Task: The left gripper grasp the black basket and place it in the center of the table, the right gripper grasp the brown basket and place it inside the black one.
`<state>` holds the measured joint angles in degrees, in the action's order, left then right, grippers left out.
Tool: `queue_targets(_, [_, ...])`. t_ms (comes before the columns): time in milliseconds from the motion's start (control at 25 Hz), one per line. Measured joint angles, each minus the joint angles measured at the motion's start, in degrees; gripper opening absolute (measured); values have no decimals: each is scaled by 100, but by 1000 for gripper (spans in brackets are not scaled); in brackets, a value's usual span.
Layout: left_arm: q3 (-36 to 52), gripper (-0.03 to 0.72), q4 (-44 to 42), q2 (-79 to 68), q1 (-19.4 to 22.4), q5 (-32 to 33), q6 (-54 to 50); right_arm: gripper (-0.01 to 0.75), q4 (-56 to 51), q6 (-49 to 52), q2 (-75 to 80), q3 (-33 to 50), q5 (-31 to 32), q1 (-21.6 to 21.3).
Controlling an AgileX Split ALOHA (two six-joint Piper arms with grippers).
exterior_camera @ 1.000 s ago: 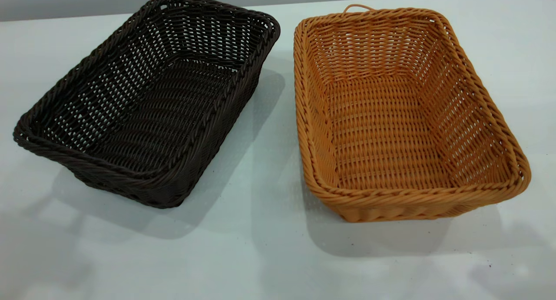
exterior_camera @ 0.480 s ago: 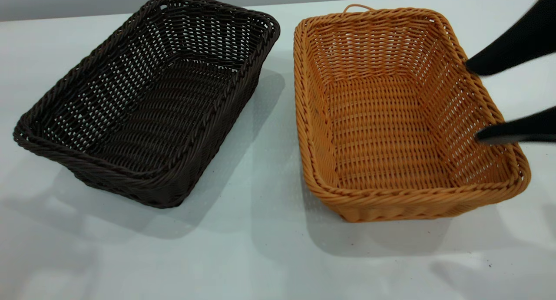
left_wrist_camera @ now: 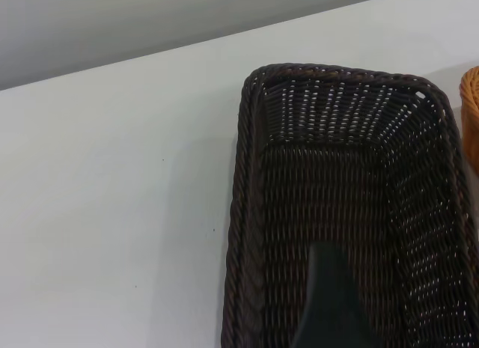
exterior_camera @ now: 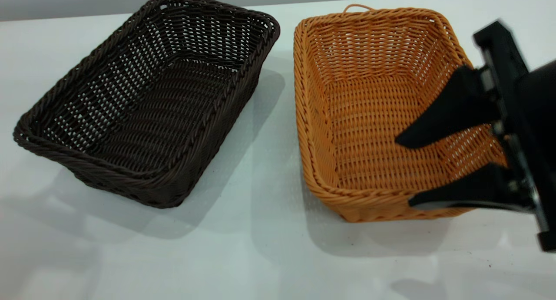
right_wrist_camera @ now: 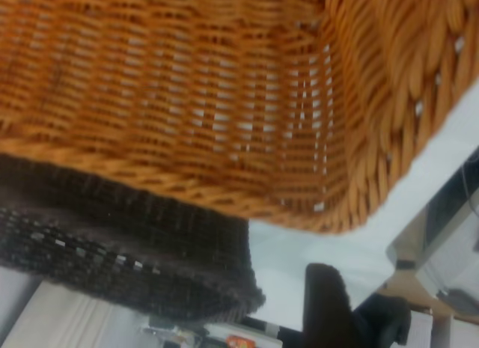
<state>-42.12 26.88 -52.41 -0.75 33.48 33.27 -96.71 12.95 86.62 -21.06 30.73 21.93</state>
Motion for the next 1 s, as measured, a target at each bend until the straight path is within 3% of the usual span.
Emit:
queue_targets(360, [0,396,0,-3,0,5,0,421,-342,-1072,748,-174,32,0])
queue_targets(1000, [0,396,-13,-3,0,0,0,421,-331,-1566,1713,-739,-132,-5])
